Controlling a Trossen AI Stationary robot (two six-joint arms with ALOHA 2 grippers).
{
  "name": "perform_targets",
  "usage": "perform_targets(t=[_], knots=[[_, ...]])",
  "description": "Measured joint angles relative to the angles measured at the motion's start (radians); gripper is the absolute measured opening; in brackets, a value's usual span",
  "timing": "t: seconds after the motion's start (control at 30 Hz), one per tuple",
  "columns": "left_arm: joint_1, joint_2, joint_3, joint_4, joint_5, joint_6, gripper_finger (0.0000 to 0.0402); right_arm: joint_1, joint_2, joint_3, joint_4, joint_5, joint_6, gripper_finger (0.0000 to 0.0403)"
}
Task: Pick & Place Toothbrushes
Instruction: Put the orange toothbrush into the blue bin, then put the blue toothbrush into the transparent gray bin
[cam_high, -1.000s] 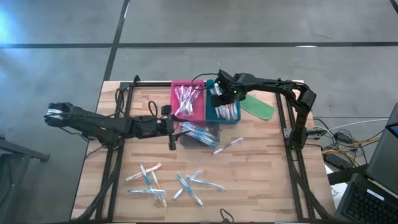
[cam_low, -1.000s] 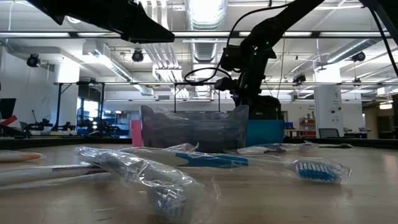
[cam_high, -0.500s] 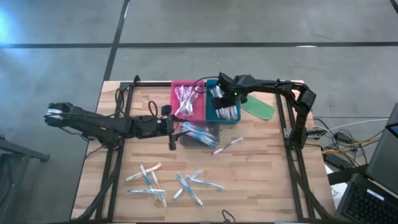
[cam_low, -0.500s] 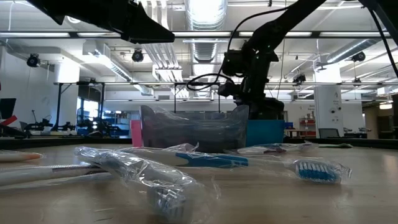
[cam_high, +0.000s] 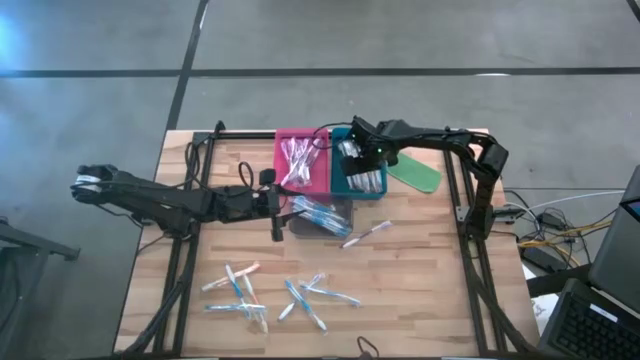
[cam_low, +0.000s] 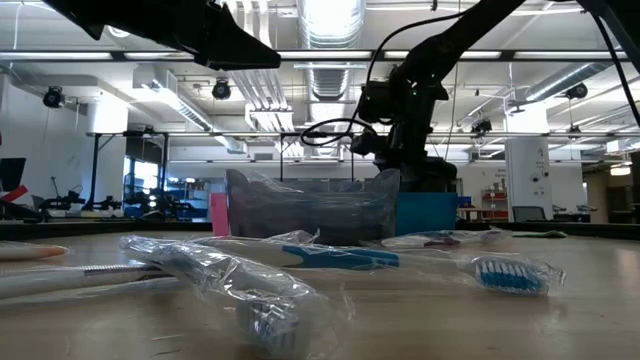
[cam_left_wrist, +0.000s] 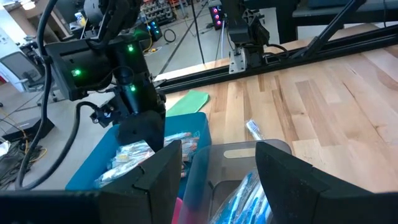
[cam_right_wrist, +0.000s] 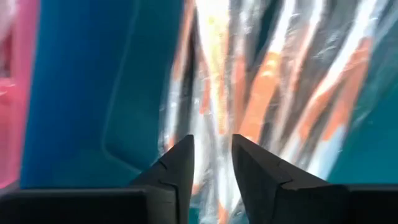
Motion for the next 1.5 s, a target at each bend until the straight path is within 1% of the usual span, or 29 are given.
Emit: perform_targets(t=[0.2,0.37,0.6,0.77,0.9,0.97,1.03,1.1,1.17,1.23,1.3,1.5], knots=[[0.0,0.0,0.0,0.0,0.0,0.0,0.0209,-0.005,-0.001,0.021,-0.001,-0.09,-0.007,0.0142],[0.0,0.0,0.0,0.0,0.0,0.0,0.0209,-0.018,-0.023,0.055,0.0,-0.143,-0.008,0.0169],[0.0,0.0,0.0,-0.004,0.0,-0.009,0.0209,-0.028,-0.072,0.138,-0.02,-0.147,-0.058,0.0184],[0.0,0.0,0.0,-0.036,0.0,-0.052,0.0209,-0.017,-0.135,0.196,-0.025,-0.147,-0.102,0.0169],[0.0,0.0,0.0,-0.108,0.002,-0.148,0.0209,0.016,-0.205,0.229,-0.024,-0.141,-0.152,0.015],[-0.001,0.0,0.0,-0.131,0.019,-0.15,0.0209,0.041,-0.24,0.236,-0.025,-0.14,-0.188,0.0139],[-0.009,-0.003,0.0,-0.159,0.072,-0.126,0.0209,0.069,-0.28,0.237,-0.026,-0.139,-0.226,0.0128],[-0.025,-0.006,0.0,-0.188,0.173,-0.095,0.0209,0.109,-0.319,0.237,-0.025,-0.125,-0.261,0.0117],[-0.047,-0.008,0.0,-0.203,0.258,-0.082,0.0209,0.151,-0.357,0.237,-0.025,-0.074,-0.285,0.0106],[-0.075,-0.01,0.0,-0.21,0.314,-0.082,0.0209,0.201,-0.389,0.236,-0.025,-0.006,-0.294,0.0094],[-0.108,-0.01,0.0,-0.224,0.331,-0.082,0.0209,0.249,-0.419,0.235,-0.027,0.05,-0.311,0.0083],[-0.205,-0.009,0.0,-0.225,0.33,-0.049,0.0209,0.411,-0.486,0.235,-0.044,0.173,-0.359,0.0052]])
